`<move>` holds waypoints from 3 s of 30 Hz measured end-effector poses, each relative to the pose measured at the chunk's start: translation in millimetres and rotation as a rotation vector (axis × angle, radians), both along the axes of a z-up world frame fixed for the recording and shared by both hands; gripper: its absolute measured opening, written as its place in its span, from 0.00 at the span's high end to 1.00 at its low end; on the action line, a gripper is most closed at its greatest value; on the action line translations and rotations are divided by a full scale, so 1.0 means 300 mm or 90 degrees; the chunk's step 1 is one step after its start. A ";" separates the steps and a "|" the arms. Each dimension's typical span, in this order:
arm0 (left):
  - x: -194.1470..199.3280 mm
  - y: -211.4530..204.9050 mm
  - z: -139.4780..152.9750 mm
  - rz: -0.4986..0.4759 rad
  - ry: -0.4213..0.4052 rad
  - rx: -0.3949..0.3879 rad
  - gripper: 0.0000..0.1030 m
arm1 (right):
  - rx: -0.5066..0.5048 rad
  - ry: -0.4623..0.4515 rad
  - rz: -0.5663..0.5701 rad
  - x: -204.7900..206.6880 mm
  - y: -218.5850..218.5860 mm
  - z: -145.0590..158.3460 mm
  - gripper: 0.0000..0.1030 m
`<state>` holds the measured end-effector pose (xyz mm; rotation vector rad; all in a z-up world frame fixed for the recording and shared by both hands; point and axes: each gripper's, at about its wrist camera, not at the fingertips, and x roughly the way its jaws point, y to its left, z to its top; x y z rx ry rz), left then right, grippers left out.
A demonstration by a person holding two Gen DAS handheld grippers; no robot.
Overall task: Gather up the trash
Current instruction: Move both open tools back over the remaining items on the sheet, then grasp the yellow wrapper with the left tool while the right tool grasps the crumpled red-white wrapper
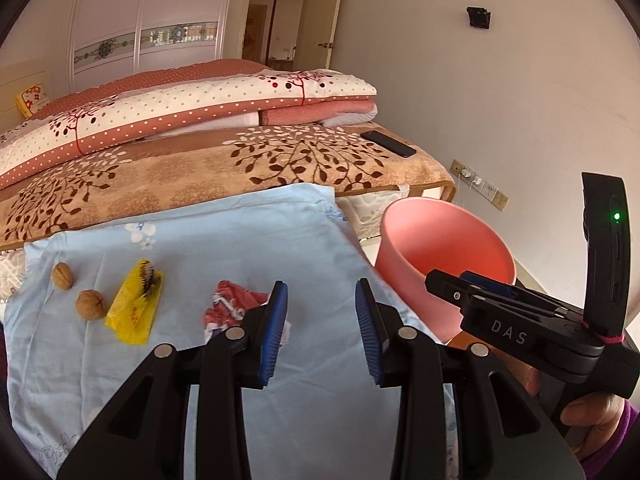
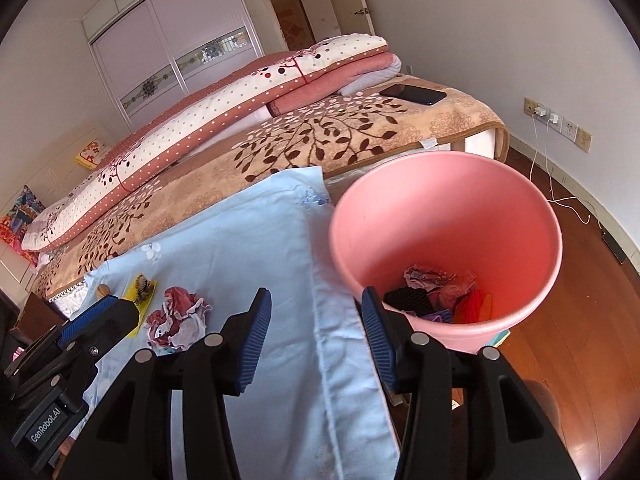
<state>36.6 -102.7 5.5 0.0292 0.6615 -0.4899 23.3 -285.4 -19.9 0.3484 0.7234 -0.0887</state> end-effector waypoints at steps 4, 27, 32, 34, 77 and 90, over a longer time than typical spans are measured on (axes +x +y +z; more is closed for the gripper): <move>-0.003 0.105 -0.019 0.038 0.006 0.005 0.66 | 0.002 0.007 0.029 0.021 0.080 -0.018 0.54; 0.131 0.467 -0.094 0.149 0.036 0.019 0.66 | 0.022 0.055 0.143 0.204 0.366 -0.108 0.45; 0.214 0.470 -0.125 0.148 0.051 0.024 0.66 | 0.019 0.045 0.151 0.206 0.370 -0.106 0.42; 0.243 0.472 -0.144 0.145 0.065 0.022 0.66 | 0.020 0.041 0.154 0.204 0.369 -0.105 0.41; 0.224 0.414 -0.171 0.115 0.082 0.000 0.94 | 0.017 0.080 0.247 0.233 0.455 -0.169 0.78; 0.089 0.358 -0.111 0.086 0.060 -0.011 0.95 | -0.007 0.069 0.224 0.103 0.383 -0.129 0.79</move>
